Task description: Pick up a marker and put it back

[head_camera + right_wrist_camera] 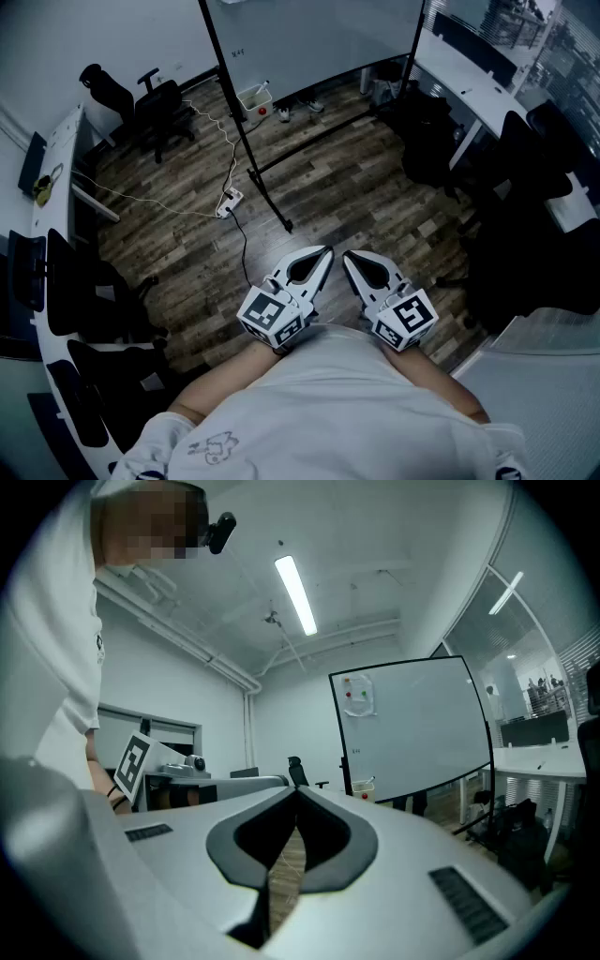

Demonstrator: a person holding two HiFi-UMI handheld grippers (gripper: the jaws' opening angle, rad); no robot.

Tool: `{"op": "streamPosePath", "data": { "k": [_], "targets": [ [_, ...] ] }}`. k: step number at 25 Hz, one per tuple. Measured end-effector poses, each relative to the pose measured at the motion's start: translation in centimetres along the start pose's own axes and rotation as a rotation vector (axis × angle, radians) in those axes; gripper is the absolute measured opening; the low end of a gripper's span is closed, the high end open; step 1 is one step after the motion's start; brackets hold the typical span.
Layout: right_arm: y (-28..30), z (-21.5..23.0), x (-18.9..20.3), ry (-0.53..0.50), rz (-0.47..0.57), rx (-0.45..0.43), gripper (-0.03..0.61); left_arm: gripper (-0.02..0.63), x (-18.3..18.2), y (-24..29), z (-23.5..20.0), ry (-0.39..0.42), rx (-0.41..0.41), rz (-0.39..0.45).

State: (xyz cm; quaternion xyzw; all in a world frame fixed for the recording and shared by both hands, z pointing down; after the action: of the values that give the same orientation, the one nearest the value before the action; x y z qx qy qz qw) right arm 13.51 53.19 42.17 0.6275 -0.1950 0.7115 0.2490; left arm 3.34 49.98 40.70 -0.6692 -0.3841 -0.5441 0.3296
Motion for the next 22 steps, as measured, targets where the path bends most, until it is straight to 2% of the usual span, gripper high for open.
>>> {"op": "streamPosePath", "data": {
  "k": [11, 17, 22],
  "targets": [
    [3.4, -1.2, 0.4, 0.020, -0.020, -0.050, 0.011, 0.005, 0.3, -1.9, -3.0, -0.024, -0.038, -0.015],
    [7.7, -1.1, 0.9, 0.066, -0.030, -0.091, 0.011, 0.005, 0.1, -2.9, -7.1, -0.041, -0.073, -0.012],
    [13.1, -0.2, 1.1, 0.094, -0.044, -0.082, 0.011, 0.005, -0.7, -3.2, -12.5, -0.033, -0.087, -0.014]
  ]
}}
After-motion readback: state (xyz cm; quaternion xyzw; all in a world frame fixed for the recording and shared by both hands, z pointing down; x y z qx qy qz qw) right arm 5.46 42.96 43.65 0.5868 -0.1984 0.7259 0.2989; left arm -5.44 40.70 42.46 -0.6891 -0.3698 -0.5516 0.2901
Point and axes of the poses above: the fingertips, and each gripper's own axes: y forward along the fingers, z to its right, x out of its underside, the point moved 5 cm from there along -y, backward along the fingers, and after that the axes turned 2 degrees about -z, right-handed, at the moved point
